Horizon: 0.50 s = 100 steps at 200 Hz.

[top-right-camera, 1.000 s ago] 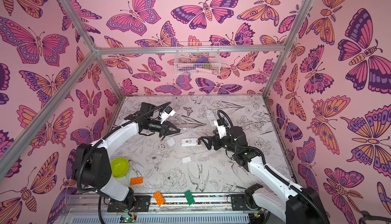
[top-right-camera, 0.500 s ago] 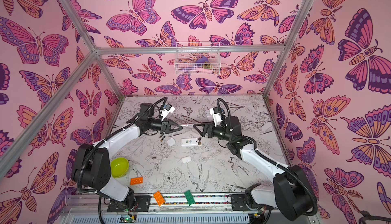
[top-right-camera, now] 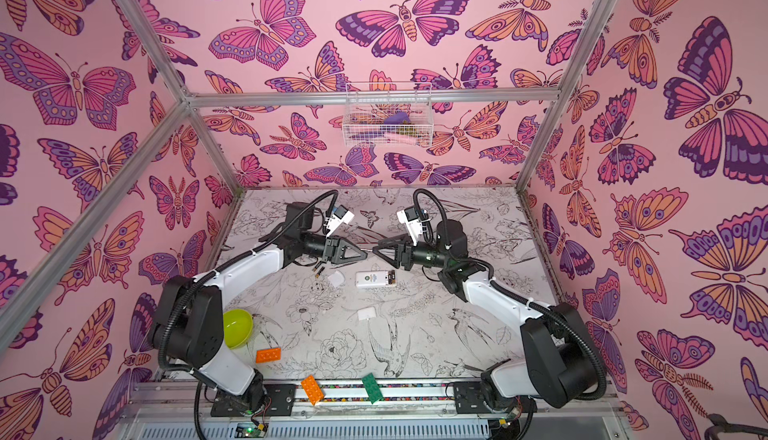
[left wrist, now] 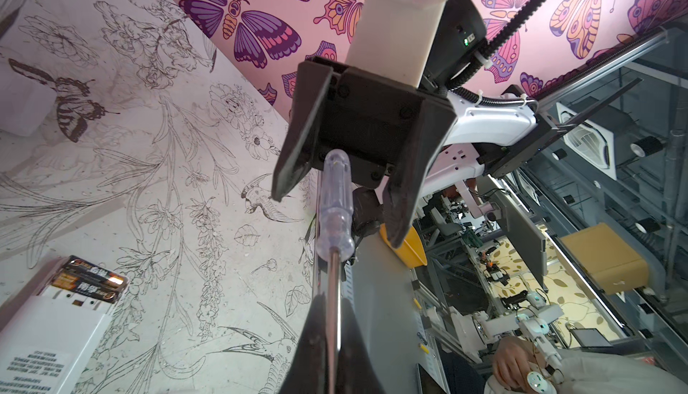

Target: Unload the batteries from the remote control

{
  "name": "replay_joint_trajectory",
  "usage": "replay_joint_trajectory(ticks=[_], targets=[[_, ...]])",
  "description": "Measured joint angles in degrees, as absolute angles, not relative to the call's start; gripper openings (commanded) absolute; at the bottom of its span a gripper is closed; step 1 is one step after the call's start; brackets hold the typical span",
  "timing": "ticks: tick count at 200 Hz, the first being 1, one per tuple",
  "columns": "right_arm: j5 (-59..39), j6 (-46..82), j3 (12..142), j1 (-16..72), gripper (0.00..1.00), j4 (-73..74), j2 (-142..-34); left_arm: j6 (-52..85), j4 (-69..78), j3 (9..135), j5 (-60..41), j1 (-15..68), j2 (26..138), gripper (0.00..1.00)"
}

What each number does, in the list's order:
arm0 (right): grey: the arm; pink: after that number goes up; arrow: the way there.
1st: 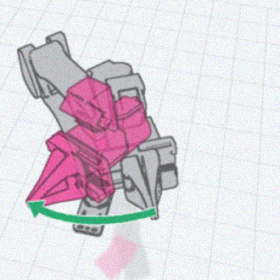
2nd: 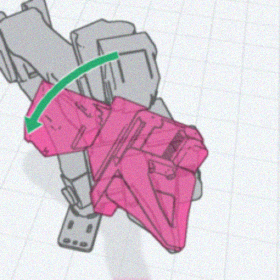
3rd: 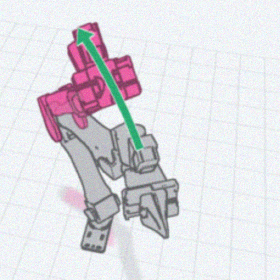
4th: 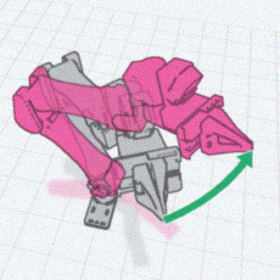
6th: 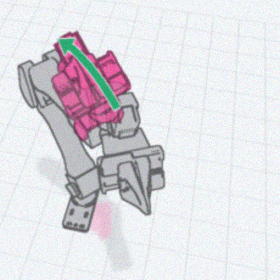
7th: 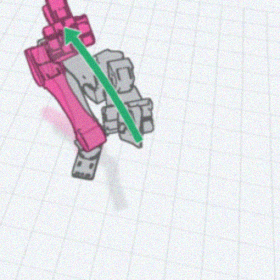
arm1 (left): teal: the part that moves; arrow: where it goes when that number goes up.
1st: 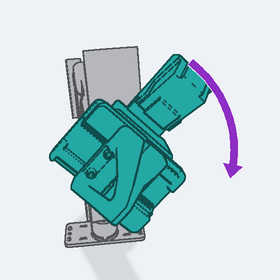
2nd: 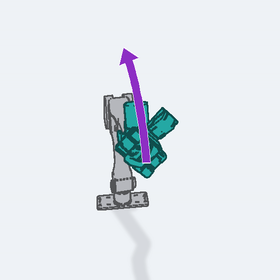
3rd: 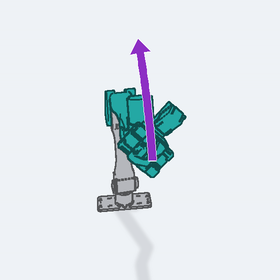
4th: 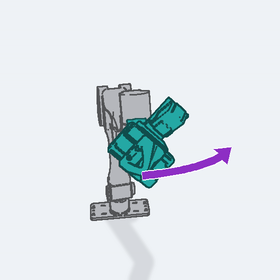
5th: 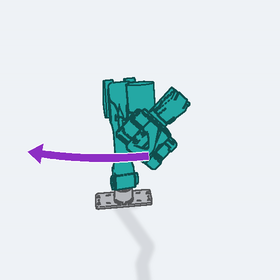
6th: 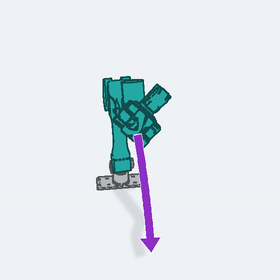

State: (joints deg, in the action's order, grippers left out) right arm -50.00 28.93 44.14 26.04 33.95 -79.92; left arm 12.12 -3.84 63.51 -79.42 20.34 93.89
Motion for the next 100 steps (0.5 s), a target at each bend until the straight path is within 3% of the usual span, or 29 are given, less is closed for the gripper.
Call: replay_joint_trajectory(ticks=[72, 100], targets=[[-52.18, 24.27, 42.92, 26.06, 0.46, 36.64, -81.12, 14.06, -2.02, 63.51, -80.23, 20.67, 93.89, 0.00], [-52.31, 23.07, 42.89, 26.06, 0.32, 36.38, -81.12, 14.46, -1.58, 63.51, -80.40, 20.67, 93.89, 0.00]])
